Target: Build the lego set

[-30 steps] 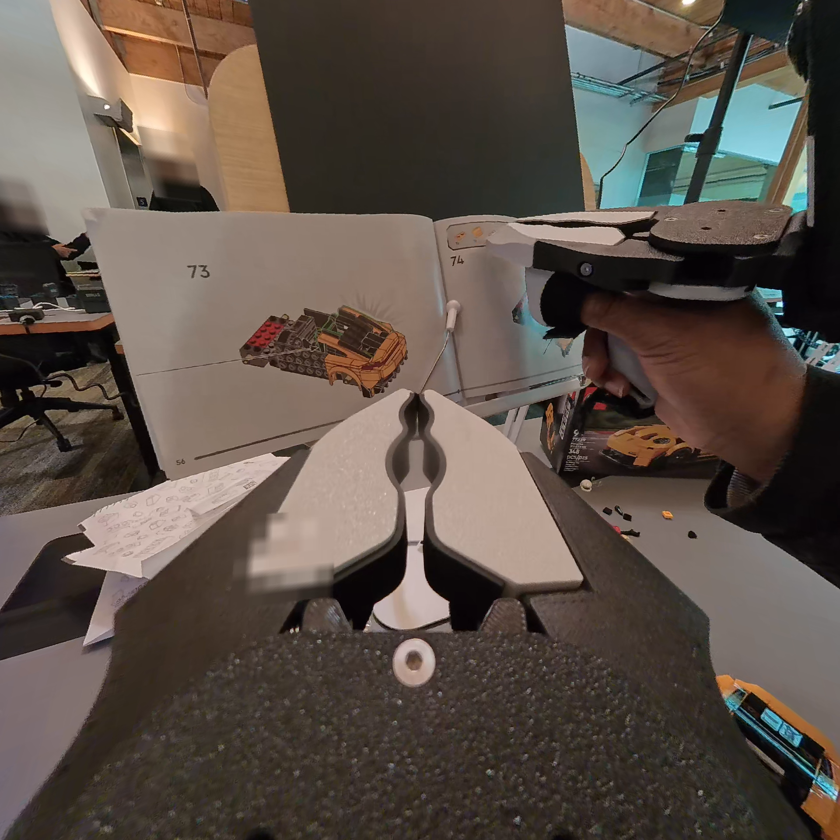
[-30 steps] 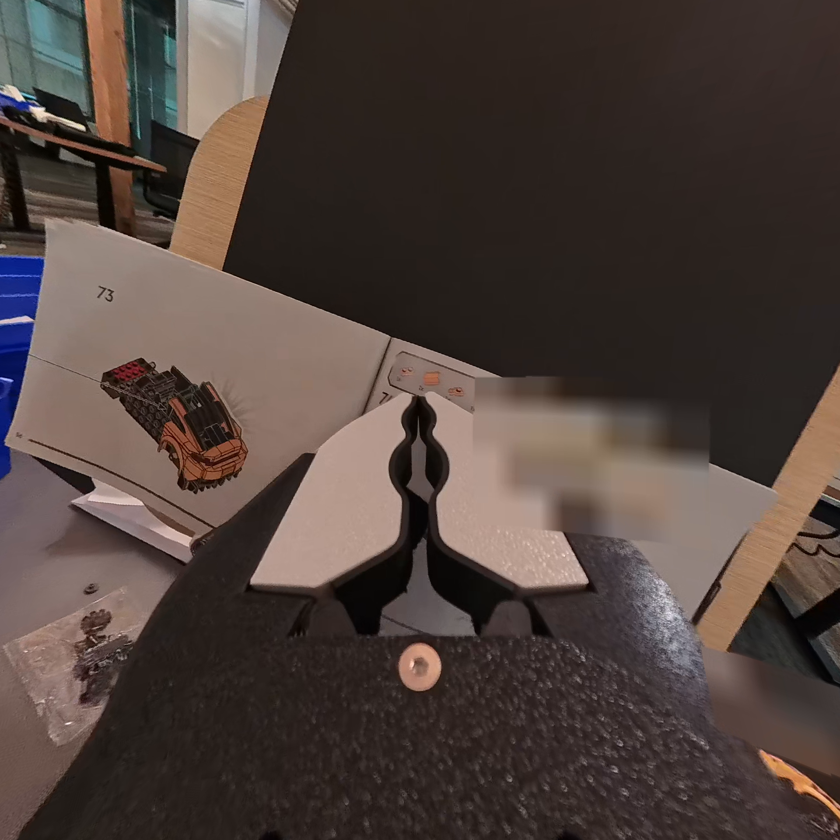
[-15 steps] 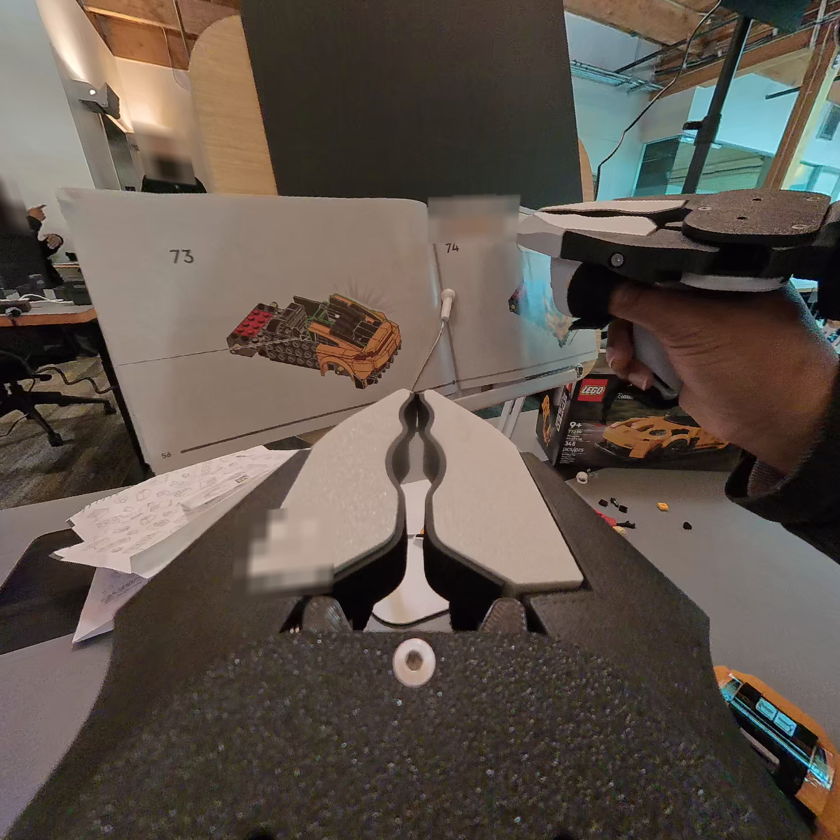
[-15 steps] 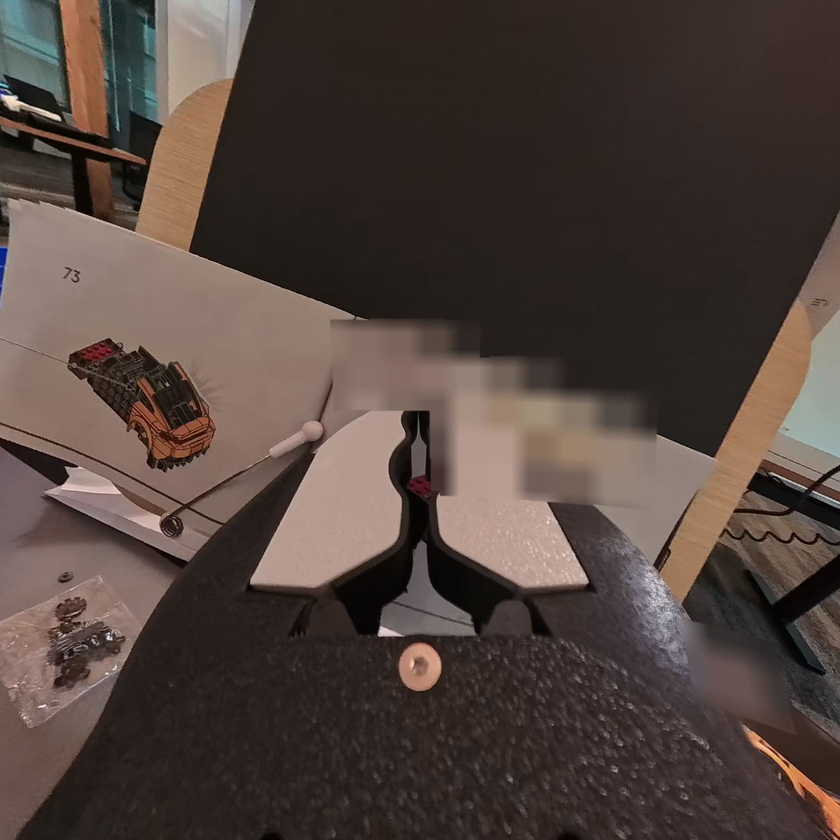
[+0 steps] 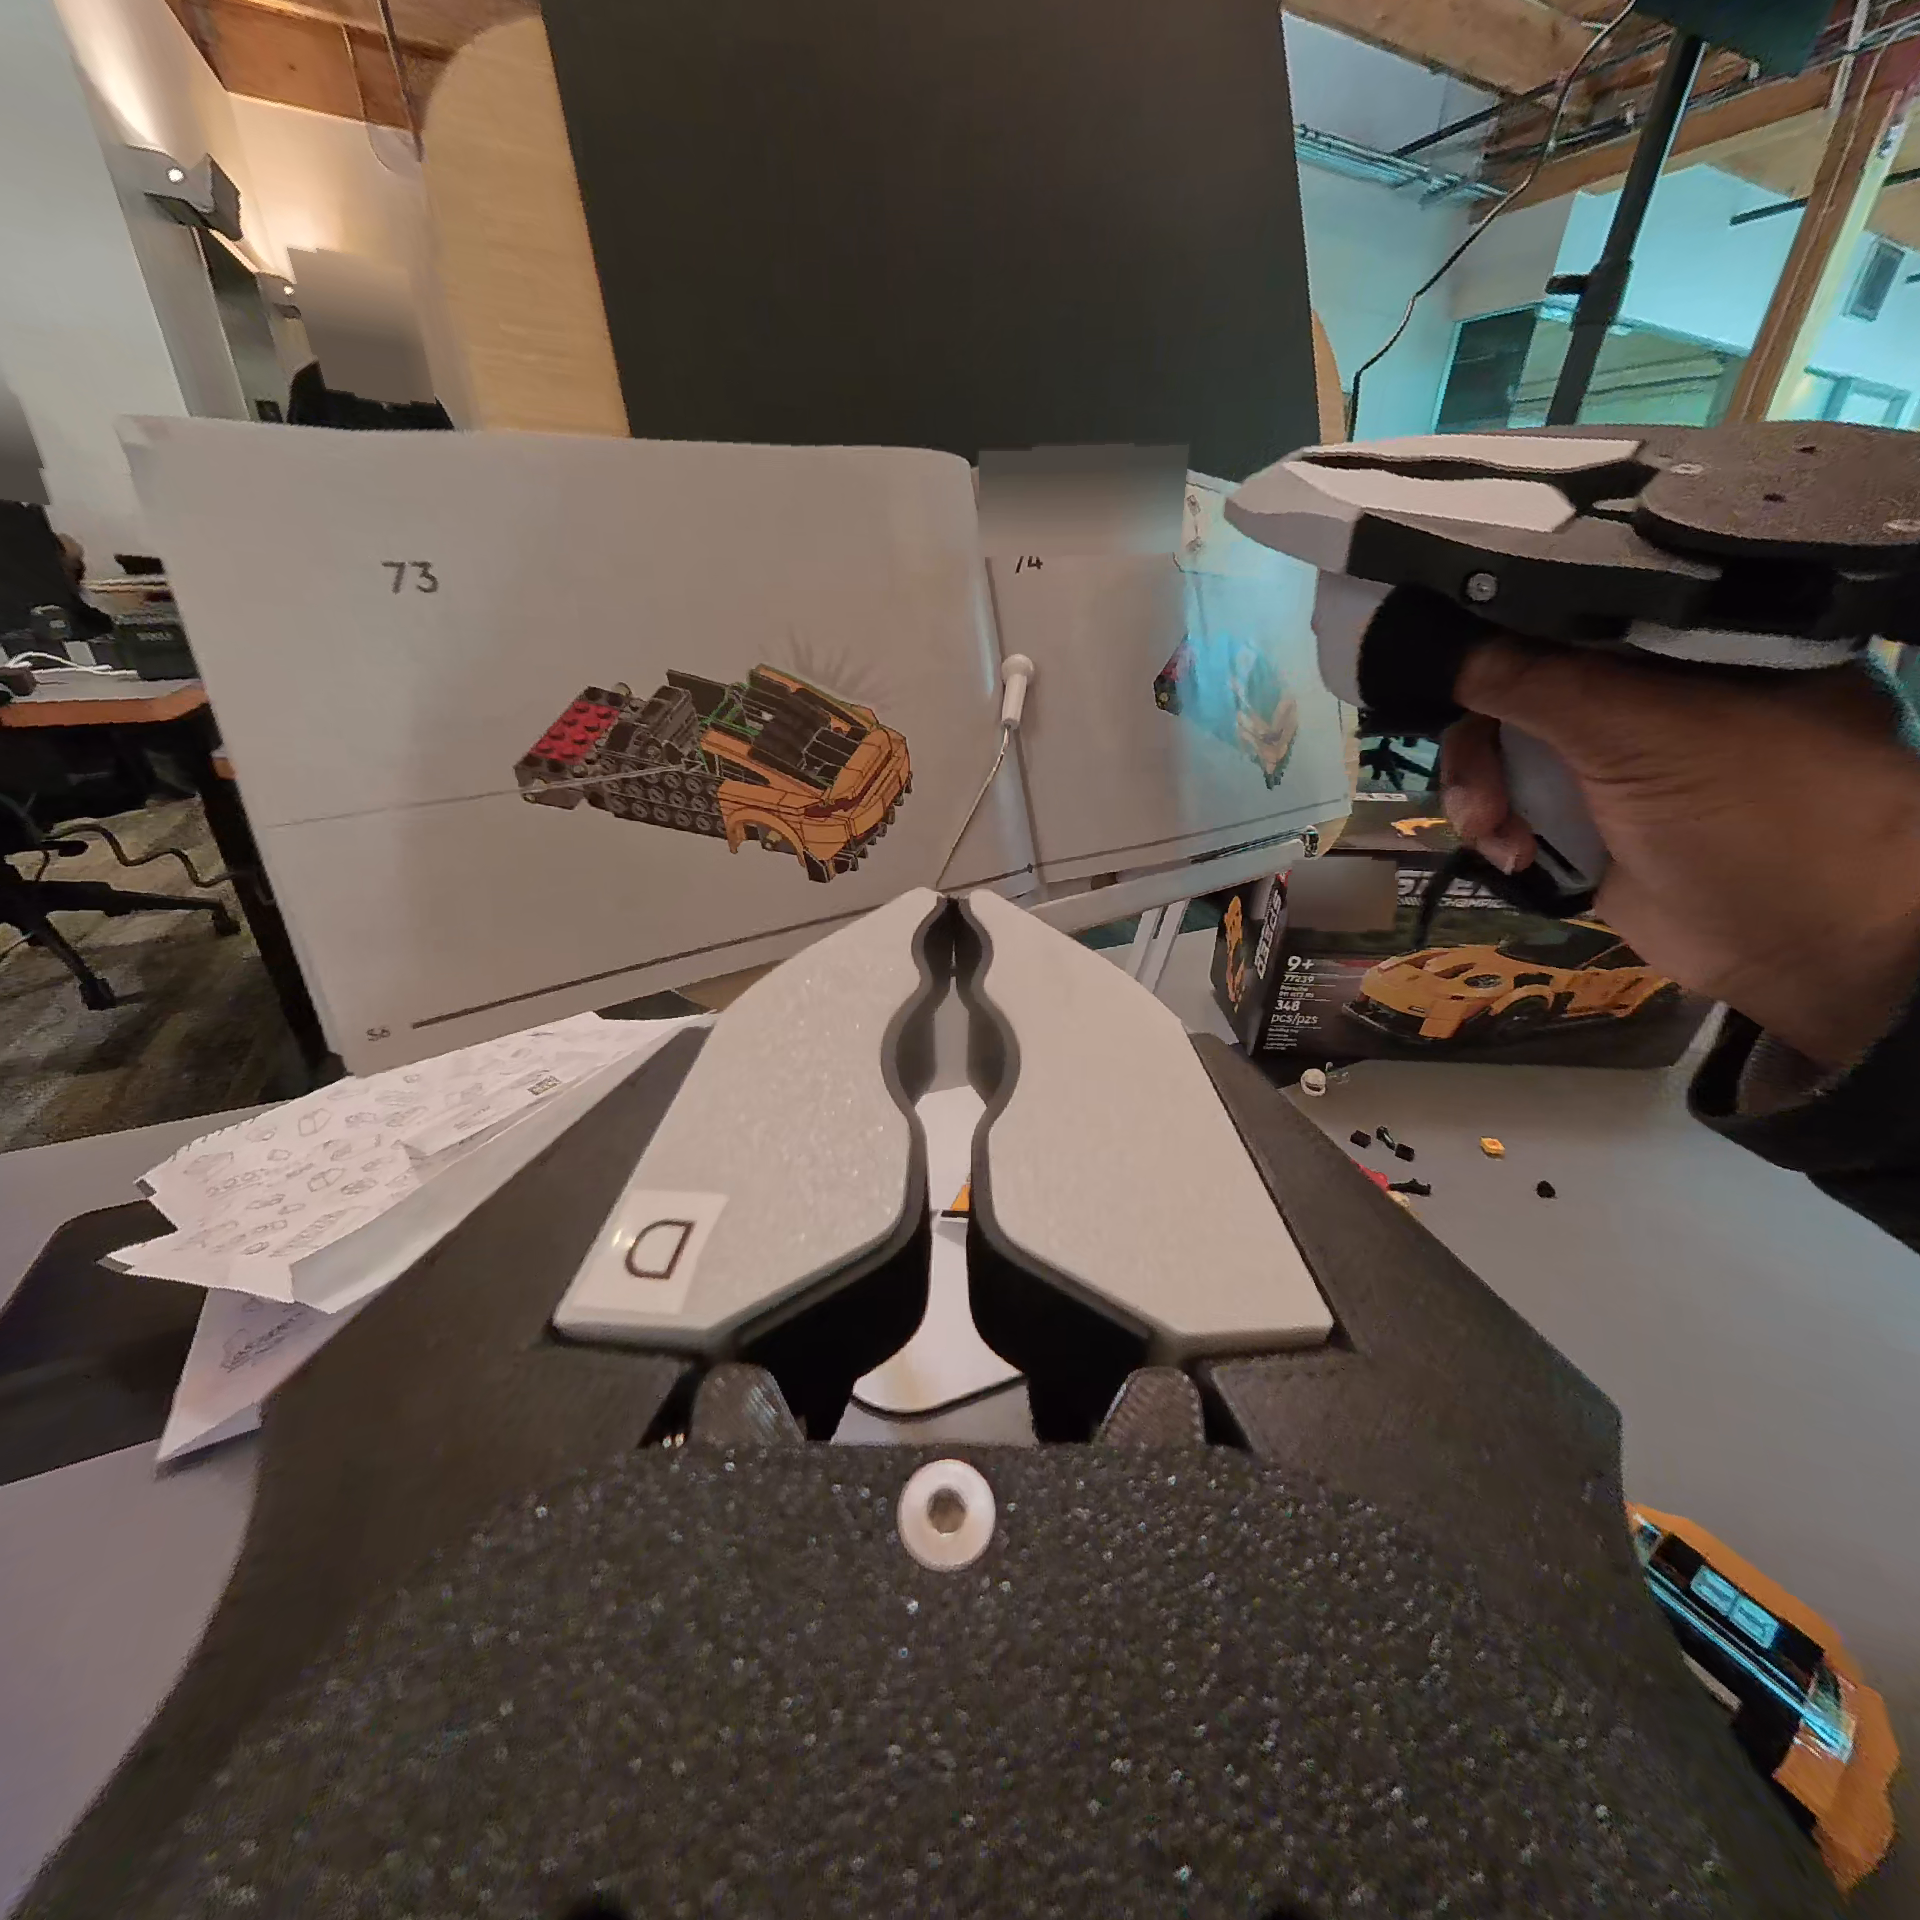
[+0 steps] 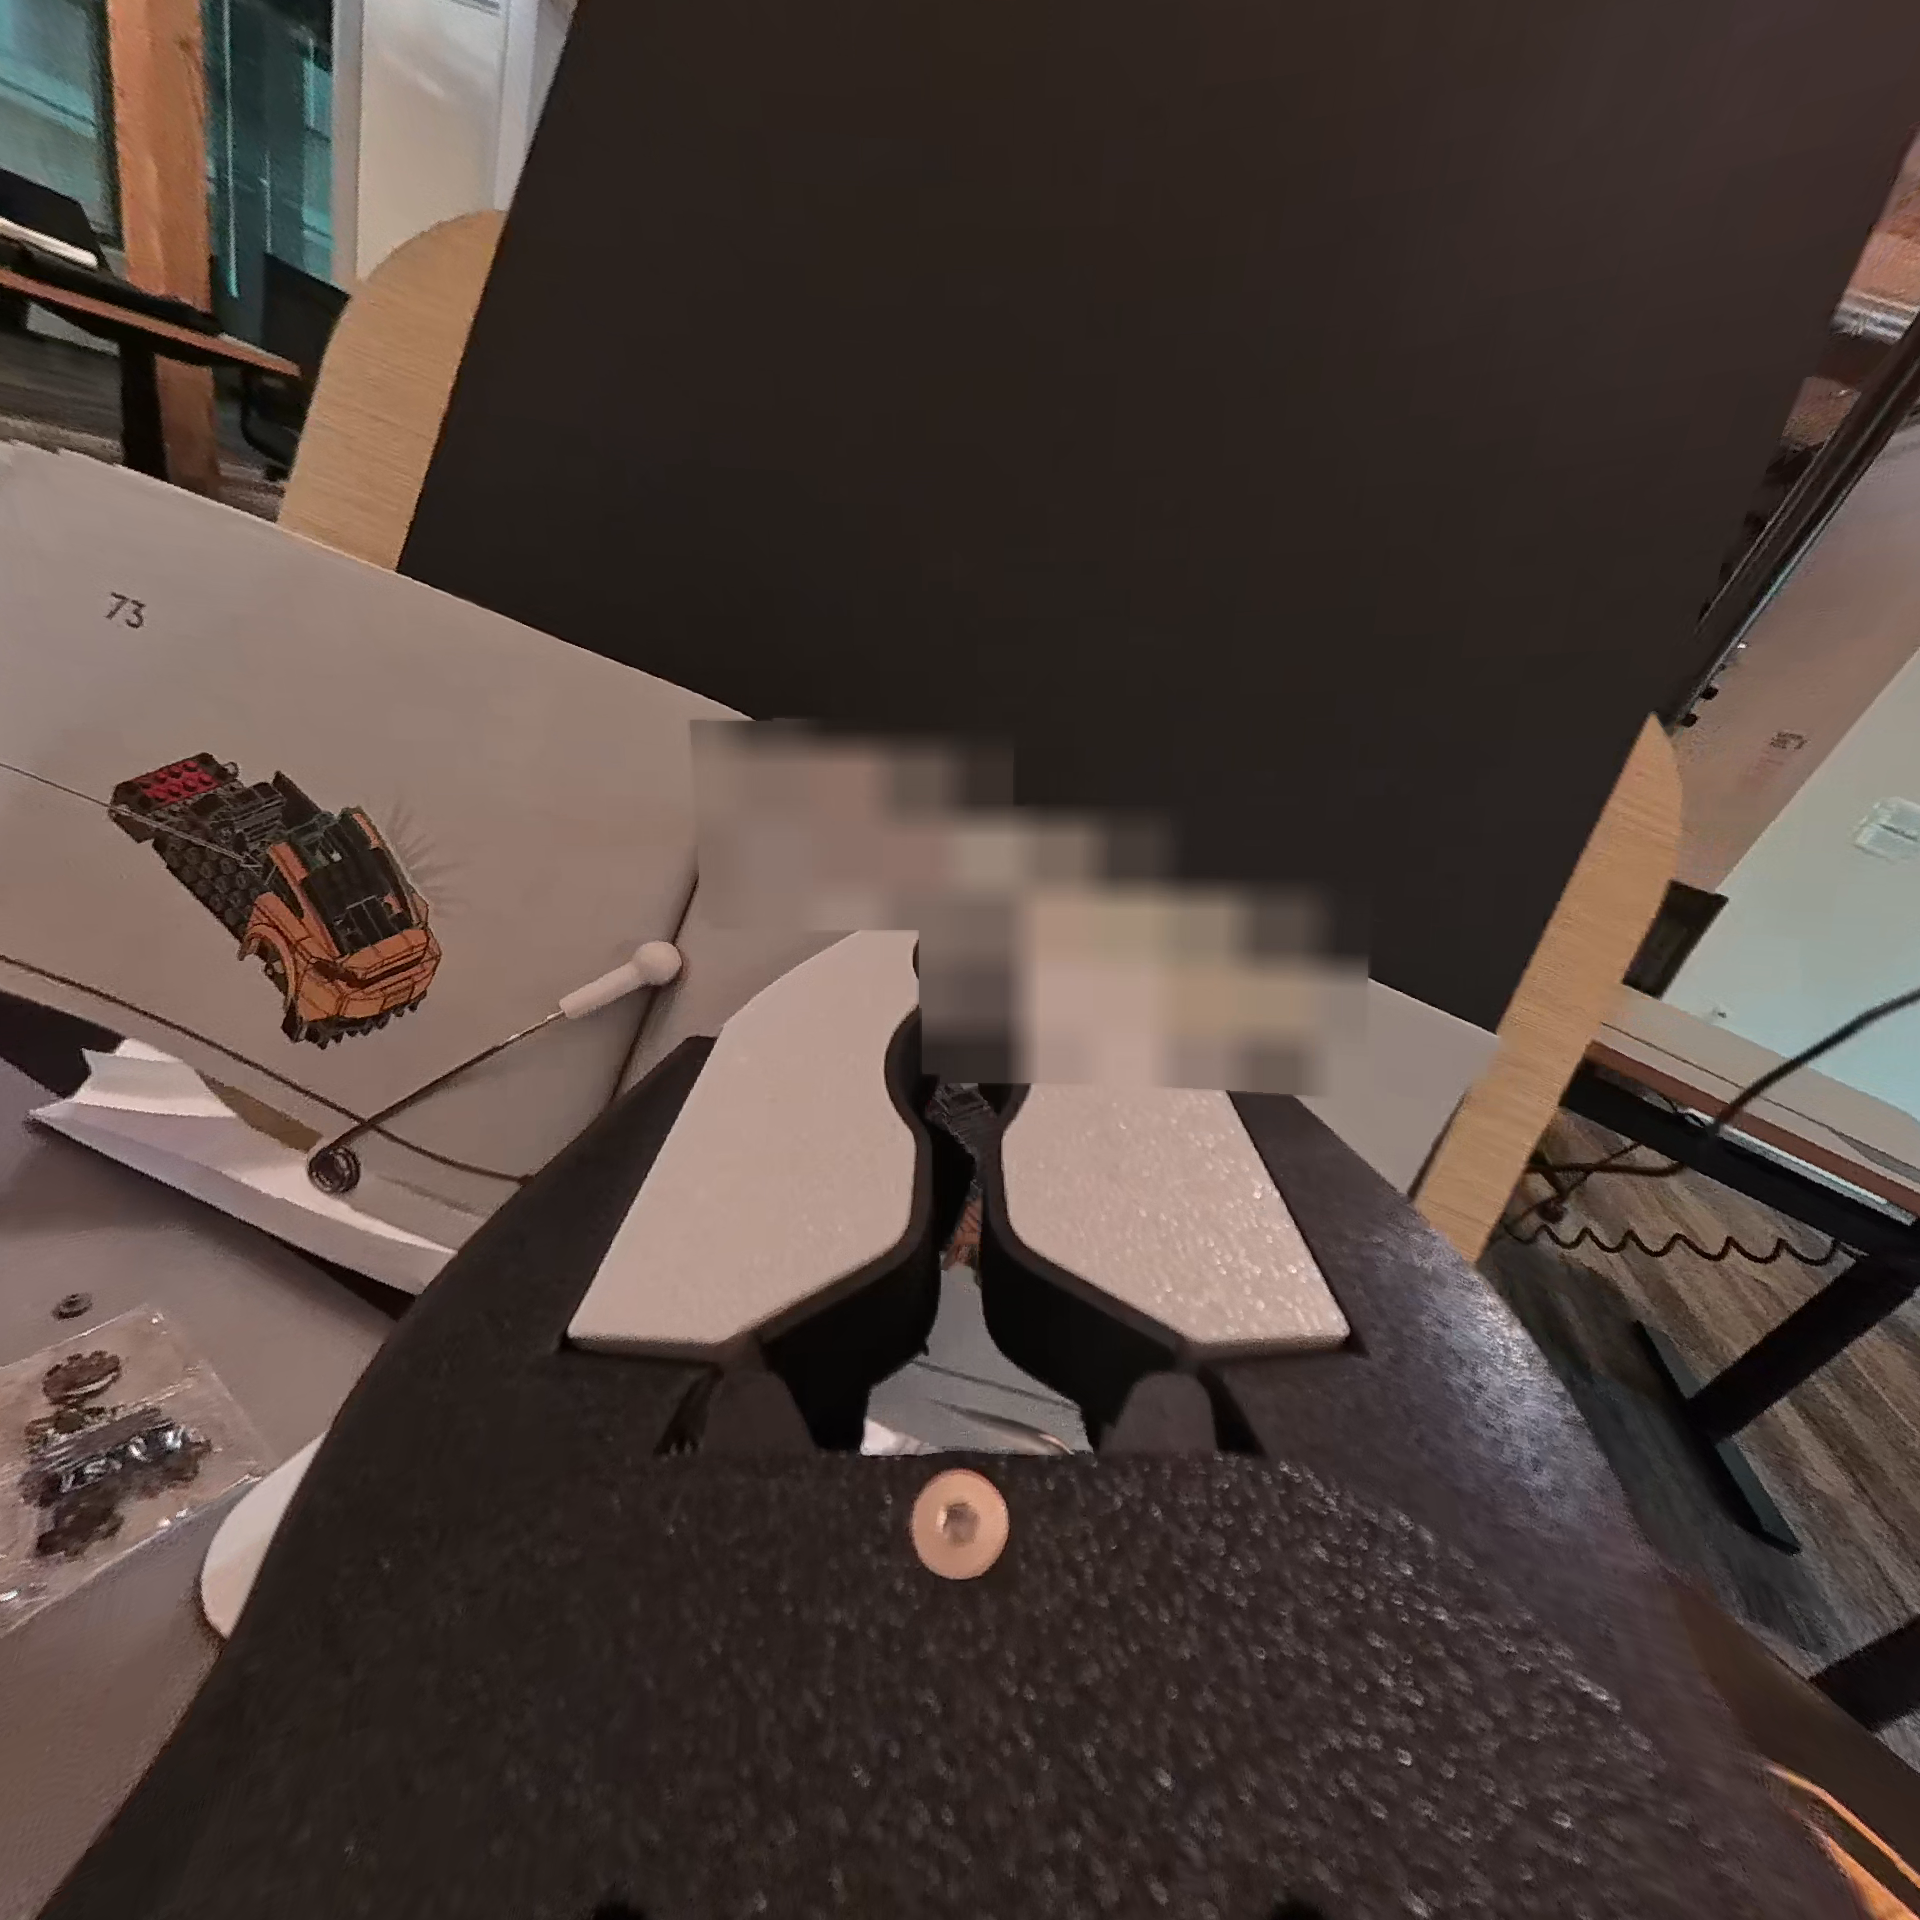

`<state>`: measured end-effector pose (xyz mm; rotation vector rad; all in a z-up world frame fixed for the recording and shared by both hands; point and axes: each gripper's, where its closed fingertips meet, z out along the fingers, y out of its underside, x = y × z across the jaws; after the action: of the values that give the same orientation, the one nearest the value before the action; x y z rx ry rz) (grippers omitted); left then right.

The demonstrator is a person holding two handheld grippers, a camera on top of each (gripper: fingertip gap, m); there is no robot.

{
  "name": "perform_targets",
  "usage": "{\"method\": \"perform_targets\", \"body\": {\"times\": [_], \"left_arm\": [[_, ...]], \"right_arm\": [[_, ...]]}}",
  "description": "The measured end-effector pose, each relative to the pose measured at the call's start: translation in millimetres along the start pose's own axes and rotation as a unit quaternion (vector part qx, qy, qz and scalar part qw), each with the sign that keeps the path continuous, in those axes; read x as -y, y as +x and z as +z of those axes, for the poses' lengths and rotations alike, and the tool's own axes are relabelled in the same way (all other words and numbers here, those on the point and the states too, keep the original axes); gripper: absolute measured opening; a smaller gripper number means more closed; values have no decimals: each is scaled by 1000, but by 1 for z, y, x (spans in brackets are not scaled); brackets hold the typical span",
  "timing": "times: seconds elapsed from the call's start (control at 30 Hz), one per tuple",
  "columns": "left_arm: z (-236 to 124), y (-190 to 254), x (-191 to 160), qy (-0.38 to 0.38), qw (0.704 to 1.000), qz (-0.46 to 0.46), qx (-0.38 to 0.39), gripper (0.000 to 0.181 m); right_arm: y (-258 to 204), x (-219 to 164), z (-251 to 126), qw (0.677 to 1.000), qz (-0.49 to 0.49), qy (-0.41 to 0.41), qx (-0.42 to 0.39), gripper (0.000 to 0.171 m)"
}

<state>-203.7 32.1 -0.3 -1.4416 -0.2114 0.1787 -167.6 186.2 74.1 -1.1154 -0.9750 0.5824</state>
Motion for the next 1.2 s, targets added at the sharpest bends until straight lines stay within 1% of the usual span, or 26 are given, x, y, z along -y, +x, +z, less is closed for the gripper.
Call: {"method": "perform_targets", "body": {"times": [0.03,0.13,0.3,0.43,0.57,0.67,0.73,0.8,0.87,0.93,1.03,1.1,1.13,1.17,1.2], "left_arm": [[-1,-2,2,1,1000,2,2,0],[-3,-10,8,8,1000,5,11,0],[-11,-20,25,18,1000,15,-5,0],[-15,-16,30,-24,998,43,-46,0],[-26,-5,34,-84,988,95,-89,0],[-37,2,38,-116,978,141,-100,0],[-43,6,39,-126,974,154,-107,0],[-49,14,37,-129,973,145,-123,0],[-59,19,26,-137,973,130,-135,0],[-72,16,7,-146,975,108,-127,0],[-96,23,-34,-182,973,46,-138,0],[-111,33,-74,-239,959,32,-148,0],[-118,39,-96,-278,947,31,-158,4],[-123,44,-119,-321,933,35,-162,15],[-129,48,-140,-364,916,46,-165,20]], "right_arm": [[1,0,-4,1000,-2,1,1,2],[2,0,-22,1000,6,5,18,4],[-14,-17,-73,995,13,-9,102,6],[-22,-45,-123,989,23,-41,144,11],[-21,-75,-173,985,50,-71,151,14],[-23,-99,-205,978,96,-99,159,16],[-25,-111,-221,975,114,-101,163,17],[-20,-117,-232,978,112,-83,154,17],[-14,-120,-236,980,122,-63,144,17],[-7,-121,-237,979,140,-54,136,17],[-5,-129,-237,976,163,-58,136,17],[-11,-135,-237,969,183,-70,150,17],[-13,-136,-238,966,192,-73,156,17],[-15,-136,-238,964,197,-72,160,17],[-15,-135,-239,964,198,-71,162,17]]}}
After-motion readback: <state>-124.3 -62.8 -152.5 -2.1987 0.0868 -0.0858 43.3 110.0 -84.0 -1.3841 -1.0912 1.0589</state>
